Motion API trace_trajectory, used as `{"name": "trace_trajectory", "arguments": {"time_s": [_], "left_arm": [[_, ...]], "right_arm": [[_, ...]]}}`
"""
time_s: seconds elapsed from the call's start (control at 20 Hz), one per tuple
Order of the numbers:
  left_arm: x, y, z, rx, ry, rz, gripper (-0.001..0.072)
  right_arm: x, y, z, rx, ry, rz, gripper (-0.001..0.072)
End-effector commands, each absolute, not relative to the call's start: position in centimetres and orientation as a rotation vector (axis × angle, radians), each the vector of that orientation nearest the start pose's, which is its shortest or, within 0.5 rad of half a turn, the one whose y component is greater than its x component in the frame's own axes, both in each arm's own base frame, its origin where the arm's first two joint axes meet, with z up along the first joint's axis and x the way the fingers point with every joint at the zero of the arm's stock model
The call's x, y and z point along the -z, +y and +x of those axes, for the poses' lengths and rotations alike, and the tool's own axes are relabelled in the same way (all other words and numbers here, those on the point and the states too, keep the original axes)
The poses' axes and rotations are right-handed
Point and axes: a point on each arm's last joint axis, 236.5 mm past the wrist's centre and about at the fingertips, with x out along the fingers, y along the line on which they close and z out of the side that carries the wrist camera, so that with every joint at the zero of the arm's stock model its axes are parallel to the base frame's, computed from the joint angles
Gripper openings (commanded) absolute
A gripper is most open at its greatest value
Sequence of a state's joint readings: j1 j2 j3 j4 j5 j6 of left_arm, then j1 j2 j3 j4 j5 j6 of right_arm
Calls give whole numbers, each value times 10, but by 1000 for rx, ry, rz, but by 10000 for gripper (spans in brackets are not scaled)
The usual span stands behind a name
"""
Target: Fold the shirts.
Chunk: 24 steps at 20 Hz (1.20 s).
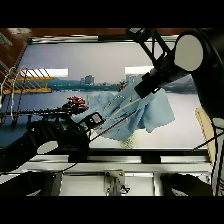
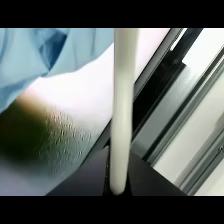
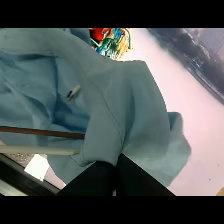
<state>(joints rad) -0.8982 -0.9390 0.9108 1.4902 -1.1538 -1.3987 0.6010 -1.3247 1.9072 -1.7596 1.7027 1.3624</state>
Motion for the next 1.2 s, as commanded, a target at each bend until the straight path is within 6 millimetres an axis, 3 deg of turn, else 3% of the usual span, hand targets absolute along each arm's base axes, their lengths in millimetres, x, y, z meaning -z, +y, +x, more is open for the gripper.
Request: {"name": "trace_trajectory", "arguments": {"time_s": [0.0,0.1,0.2,0.4,0.7,0.8,0.9,1.05,1.15], "left_arm": [[-42,-286,193,995,966,555,49],[-41,-293,184,1052,969,548,48],[-41,-295,170,1112,993,552,48],[-40,-276,155,1135,1043,626,48],[-71,-248,155,1114,954,672,48],[-70,-258,160,1129,925,663,48],[-66,-282,168,1147,903,588,47],[-48,-315,179,1165,915,499,47],[-38,-326,191,1148,908,474,47]], "right_arm": [[-219,199,328,-531,988,-654,77],[-219,201,326,-541,983,-666,77],[-225,188,332,-481,968,-689,77],[-236,176,334,-438,940,-691,77],[-239,167,335,-410,942,-685,77],[-237,175,331,-446,946,-672,77],[-236,181,328,-468,945,-673,77],[-236,192,321,-496,932,-698,77],[-234,197,312,-514,949,-714,77]]}}
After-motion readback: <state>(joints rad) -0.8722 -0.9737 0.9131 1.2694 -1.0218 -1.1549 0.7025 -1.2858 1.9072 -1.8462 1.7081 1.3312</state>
